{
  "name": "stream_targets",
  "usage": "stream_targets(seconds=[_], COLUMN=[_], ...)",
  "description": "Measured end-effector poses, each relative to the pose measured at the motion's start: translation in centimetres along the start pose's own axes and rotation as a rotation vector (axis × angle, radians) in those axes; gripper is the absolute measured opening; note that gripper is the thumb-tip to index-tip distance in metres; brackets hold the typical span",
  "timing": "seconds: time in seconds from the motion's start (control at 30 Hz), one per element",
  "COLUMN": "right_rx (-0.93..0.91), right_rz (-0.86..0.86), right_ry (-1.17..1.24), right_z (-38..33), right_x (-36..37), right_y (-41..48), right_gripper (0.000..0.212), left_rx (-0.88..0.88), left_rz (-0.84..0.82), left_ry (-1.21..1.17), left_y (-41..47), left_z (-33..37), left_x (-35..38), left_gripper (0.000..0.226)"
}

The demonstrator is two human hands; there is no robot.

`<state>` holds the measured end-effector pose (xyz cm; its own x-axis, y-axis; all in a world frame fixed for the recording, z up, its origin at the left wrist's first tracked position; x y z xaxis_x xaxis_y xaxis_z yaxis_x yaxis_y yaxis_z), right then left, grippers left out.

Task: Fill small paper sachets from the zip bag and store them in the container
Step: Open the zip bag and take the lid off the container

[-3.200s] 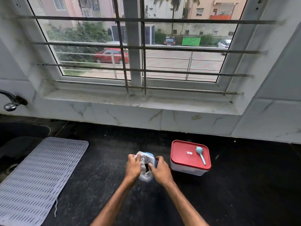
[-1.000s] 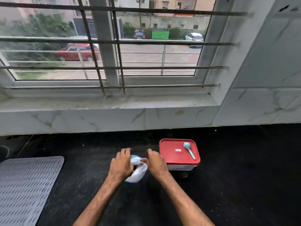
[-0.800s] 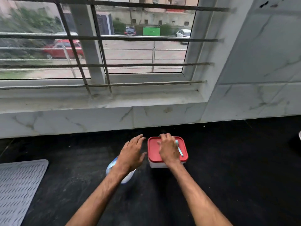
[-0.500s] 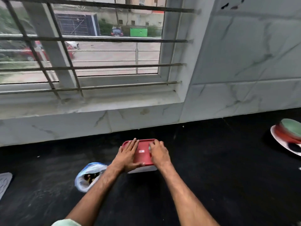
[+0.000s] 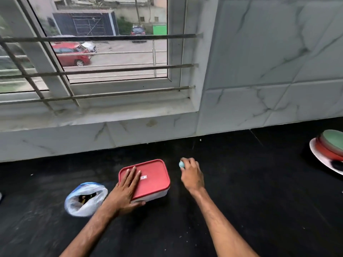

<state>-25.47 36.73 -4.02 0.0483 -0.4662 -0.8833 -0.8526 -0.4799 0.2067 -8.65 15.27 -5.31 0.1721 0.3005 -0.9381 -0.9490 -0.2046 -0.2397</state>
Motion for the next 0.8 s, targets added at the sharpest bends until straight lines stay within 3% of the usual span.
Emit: stream_targets(seconds=[0.1,0.23,0.3,0.4,0.57,0.67,0.8], right_rx=[0.011,0.014,0.026,0.042,-0.296,-0.480,-0.489], right_rz=[-0.101,-0.203,-0.217,-0.119,0.127,-0.007,-0.374], right_ry=[-0.078,-0.114,-0.111,-0.055,0.075,0.132,-0.004], right_z=[1.8,2.2,2.2,1.5,-7.0,-14.1,-18.5], right_x=[2.5,4.9,5.1,3.3,-1.1,0.2,6.0], right_y=[-2.3,-4.4,-4.5,-3.4,-1.5,-2.4,-6.2], right_gripper=[0.045,0.034,0.042,0.060,0.047,0.054,0.086], left_rx=[0.004,0.030,0.068,0.081,-0.042,-0.097,-0.062], left_rz=[0.039,0.088,0.114,0.147,0.104,0.020,0.044], left_ry=[-0.006,-0.038,-0.084,-0.229,-0.532,-0.714,-0.717], left_y=[-1.3,-2.5,-3.0,-3.9,-3.7,-3.4,-3.3], left_z=[0.0,0.3,0.5,-0.2,-4.0,-4.7,-5.0], left_x=[0.2,0.0,-0.5,-1.5,-0.8,0.5,1.4], left_gripper=[0.117,0.110,0.112,0.132,0.157,0.159,0.147])
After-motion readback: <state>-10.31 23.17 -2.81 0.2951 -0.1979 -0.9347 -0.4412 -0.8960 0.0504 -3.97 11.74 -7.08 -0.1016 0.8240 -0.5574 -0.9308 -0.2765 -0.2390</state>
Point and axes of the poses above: each hand's wrist, its own y-axis towards the middle knuckle, its own x-axis out of the palm, z = x × y, the point moved 5 cm from there along y, towards the middle knuckle, and after that the axes turned 7 degrees about -x, right-handed, at the moved point
